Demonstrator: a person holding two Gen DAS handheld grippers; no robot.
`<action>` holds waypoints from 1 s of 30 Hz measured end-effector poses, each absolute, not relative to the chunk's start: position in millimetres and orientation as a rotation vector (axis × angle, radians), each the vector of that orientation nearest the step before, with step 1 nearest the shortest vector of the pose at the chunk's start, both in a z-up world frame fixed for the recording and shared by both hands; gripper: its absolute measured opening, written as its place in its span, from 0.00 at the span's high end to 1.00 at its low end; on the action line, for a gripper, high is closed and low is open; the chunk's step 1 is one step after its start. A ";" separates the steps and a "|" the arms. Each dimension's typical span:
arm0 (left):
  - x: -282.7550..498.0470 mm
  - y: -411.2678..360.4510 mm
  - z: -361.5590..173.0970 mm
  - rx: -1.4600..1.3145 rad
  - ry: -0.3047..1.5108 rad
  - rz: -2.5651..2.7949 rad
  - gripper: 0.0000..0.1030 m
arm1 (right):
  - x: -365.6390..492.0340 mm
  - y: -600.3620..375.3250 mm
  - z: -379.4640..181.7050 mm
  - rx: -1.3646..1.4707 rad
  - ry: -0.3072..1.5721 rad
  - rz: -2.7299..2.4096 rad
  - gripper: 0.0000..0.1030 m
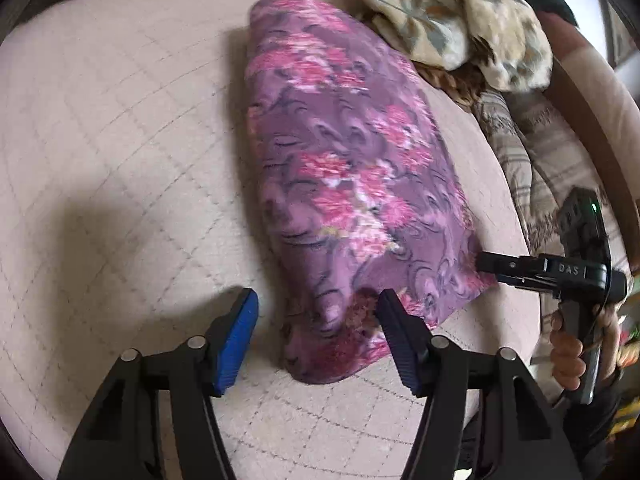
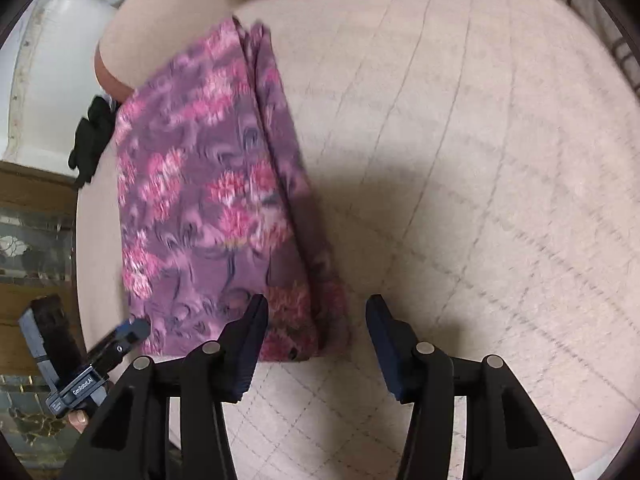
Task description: Fold small clothes
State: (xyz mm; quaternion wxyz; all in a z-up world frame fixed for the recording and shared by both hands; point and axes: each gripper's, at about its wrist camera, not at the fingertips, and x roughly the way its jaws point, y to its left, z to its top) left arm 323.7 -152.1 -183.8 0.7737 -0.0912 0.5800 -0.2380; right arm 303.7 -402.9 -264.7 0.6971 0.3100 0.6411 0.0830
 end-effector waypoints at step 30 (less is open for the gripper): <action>295.9 -75.4 -81.7 -0.246 1.058 -0.391 0.42 | 274.5 -408.2 -149.3 0.647 1.229 0.320 0.35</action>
